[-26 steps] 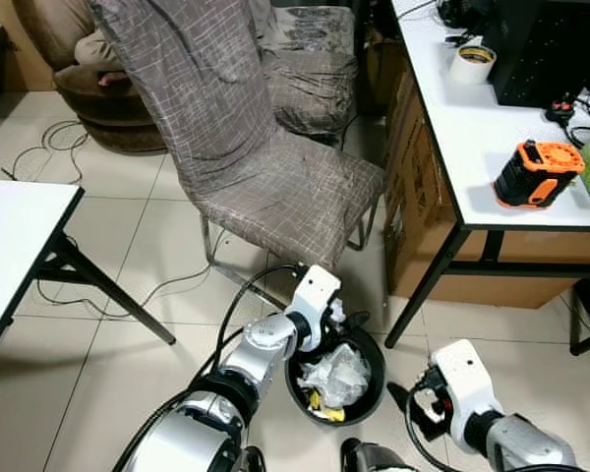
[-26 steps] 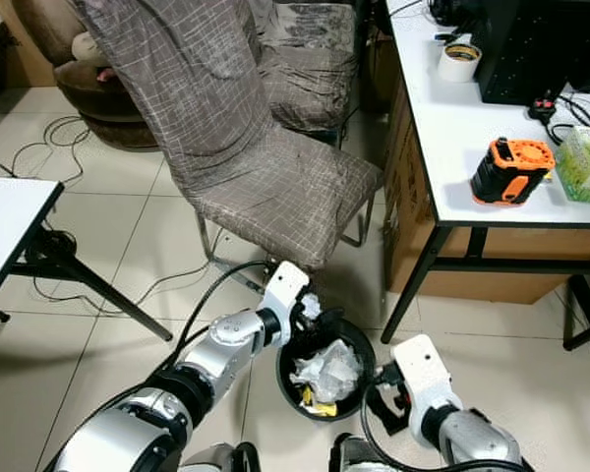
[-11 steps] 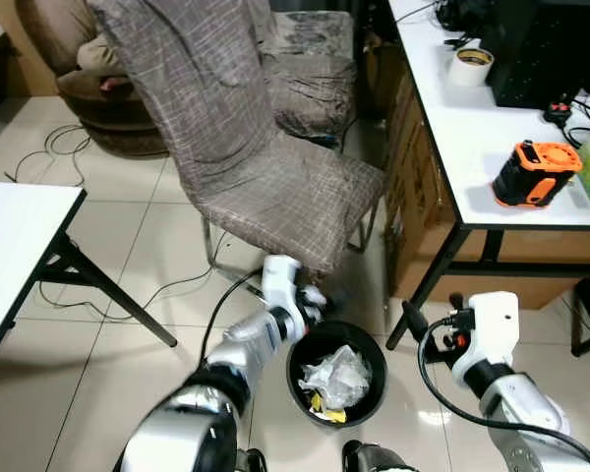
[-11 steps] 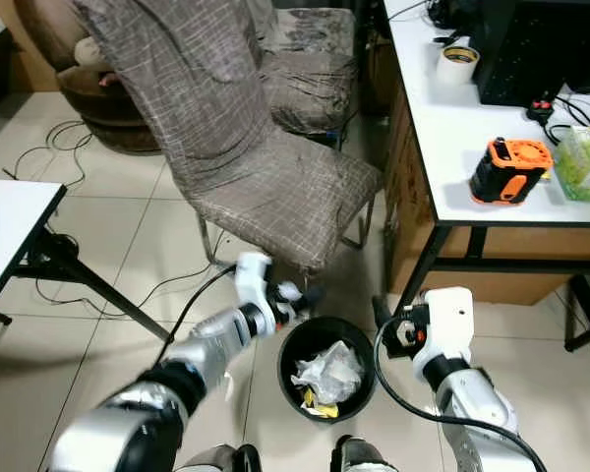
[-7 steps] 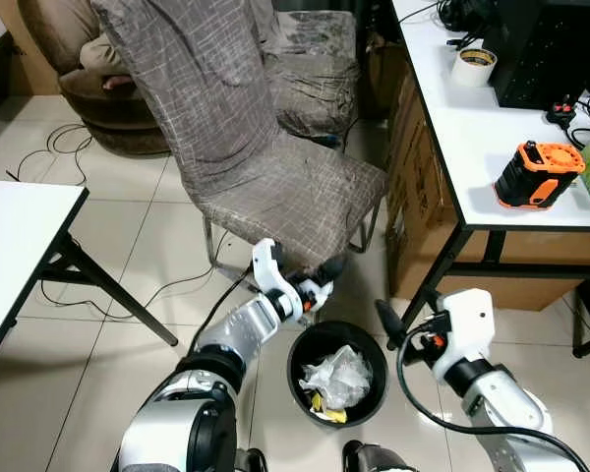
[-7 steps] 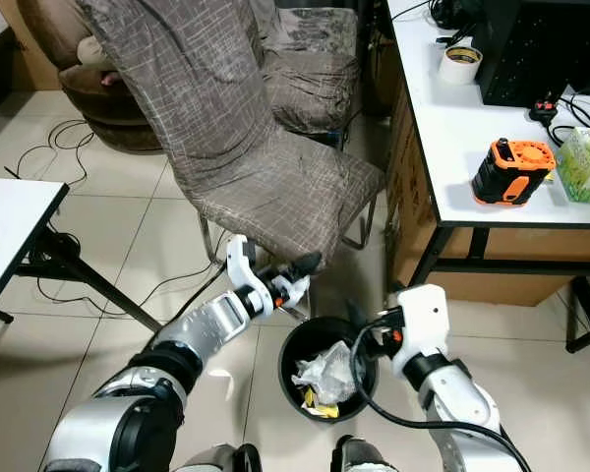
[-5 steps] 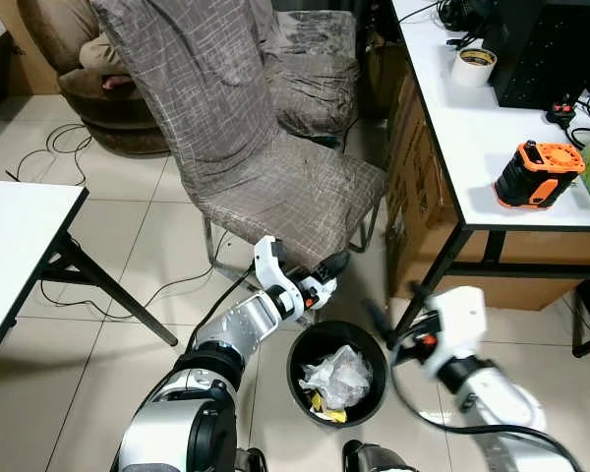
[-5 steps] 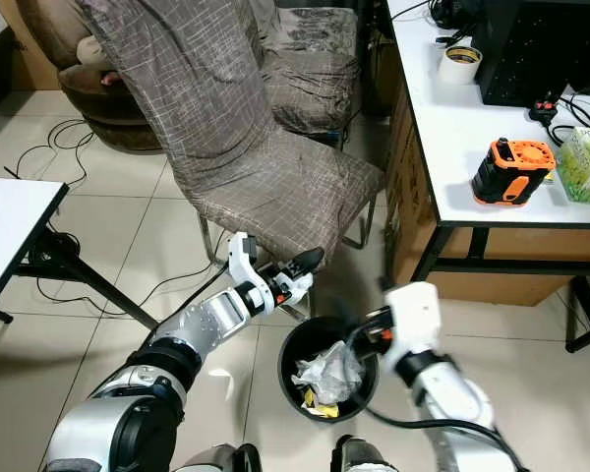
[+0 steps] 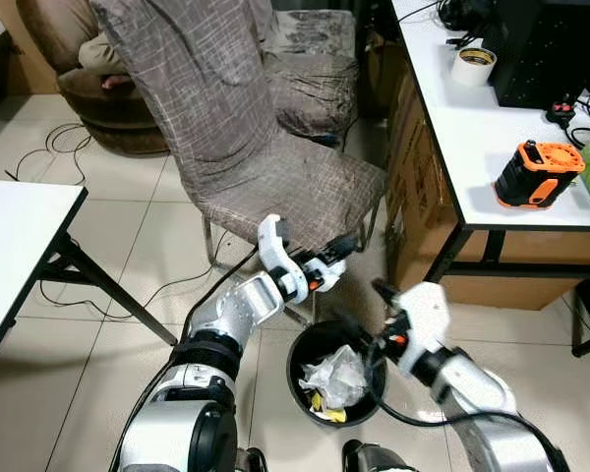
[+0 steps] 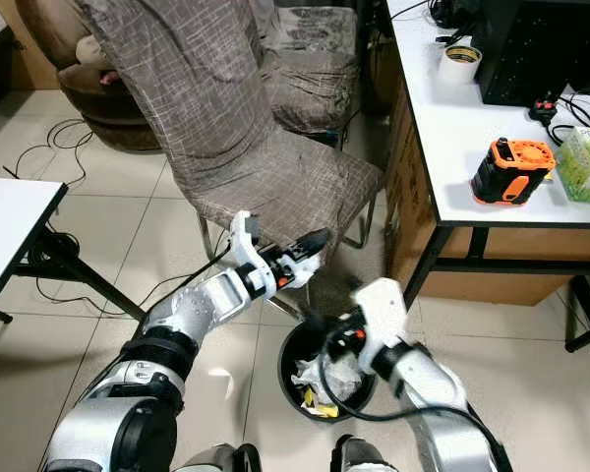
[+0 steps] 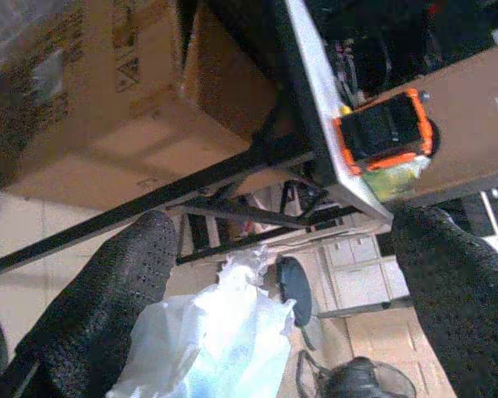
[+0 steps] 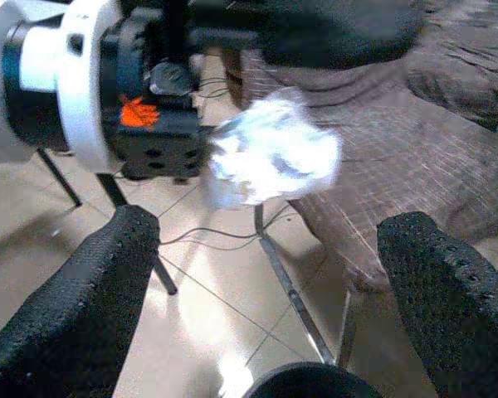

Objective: Picking trash to rubbish bin

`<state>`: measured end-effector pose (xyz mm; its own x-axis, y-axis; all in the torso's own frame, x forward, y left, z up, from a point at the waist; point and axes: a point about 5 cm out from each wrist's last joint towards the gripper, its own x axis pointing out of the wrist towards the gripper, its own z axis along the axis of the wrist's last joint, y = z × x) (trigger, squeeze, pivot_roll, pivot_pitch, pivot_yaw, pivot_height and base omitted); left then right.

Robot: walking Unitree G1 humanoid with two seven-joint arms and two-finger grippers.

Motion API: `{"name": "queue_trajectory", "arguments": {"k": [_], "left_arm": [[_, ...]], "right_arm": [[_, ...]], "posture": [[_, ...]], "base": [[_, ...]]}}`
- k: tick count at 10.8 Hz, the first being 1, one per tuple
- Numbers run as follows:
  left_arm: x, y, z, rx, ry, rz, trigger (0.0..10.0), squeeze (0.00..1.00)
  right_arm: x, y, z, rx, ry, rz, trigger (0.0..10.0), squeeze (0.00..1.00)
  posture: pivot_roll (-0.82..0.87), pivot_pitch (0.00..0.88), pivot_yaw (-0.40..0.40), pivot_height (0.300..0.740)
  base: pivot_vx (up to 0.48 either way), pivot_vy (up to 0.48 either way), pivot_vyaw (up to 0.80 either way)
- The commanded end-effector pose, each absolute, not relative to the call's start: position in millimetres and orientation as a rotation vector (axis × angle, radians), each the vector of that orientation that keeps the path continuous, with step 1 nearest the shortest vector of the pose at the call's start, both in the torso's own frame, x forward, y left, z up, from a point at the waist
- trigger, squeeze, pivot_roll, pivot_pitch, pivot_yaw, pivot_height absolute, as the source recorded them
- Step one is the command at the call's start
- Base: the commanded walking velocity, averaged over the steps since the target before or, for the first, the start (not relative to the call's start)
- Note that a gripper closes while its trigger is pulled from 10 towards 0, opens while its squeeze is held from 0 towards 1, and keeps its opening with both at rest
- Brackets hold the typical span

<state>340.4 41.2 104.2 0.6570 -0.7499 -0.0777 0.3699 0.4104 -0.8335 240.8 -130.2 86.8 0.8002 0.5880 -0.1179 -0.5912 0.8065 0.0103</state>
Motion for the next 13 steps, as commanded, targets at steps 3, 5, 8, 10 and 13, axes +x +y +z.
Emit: {"name": "queue_trajectory", "arguments": {"k": [3, 5, 8, 10, 13], "left_arm": [[321, 4, 108, -0.947, 0.522, -0.859, 10.0, 1.00], [317, 3, 110, -0.939, 0.529, -0.879, 10.0, 1.00], [314, 3, 109, -0.913, 0.540, -0.889, 10.0, 1.00], [313, 3, 112, -0.918, 0.537, -0.896, 10.0, 1.00], [312, 3, 113, -0.915, 0.538, -0.900, 10.0, 1.00]], "right_arm": [[250, -126, 88, -0.090, 0.085, 0.671, 10.0, 0.00], [262, -124, 89, -0.146, 0.056, 0.685, 10.0, 0.00], [269, -120, 90, -0.179, 0.035, 0.712, 10.0, 0.00], [269, -118, 83, -0.178, 0.051, 0.737, 2.3, 0.00], [274, -119, 84, -0.160, 0.041, 0.731, 0.0, 0.00]], "posture": [[-0.17, 0.121, 0.057, 0.740], [-0.16, 0.114, 0.055, 0.740], [-0.16, 0.109, 0.056, 0.740], [-0.16, 0.112, 0.054, 0.740], [-0.16, 0.114, 0.054, 0.740]], "base": [[0.000, 0.000, 0.00], [0.000, 0.000, 0.00], [0.000, 0.000, 0.00], [0.000, 0.000, 0.00], [0.000, 0.000, 0.00]]}}
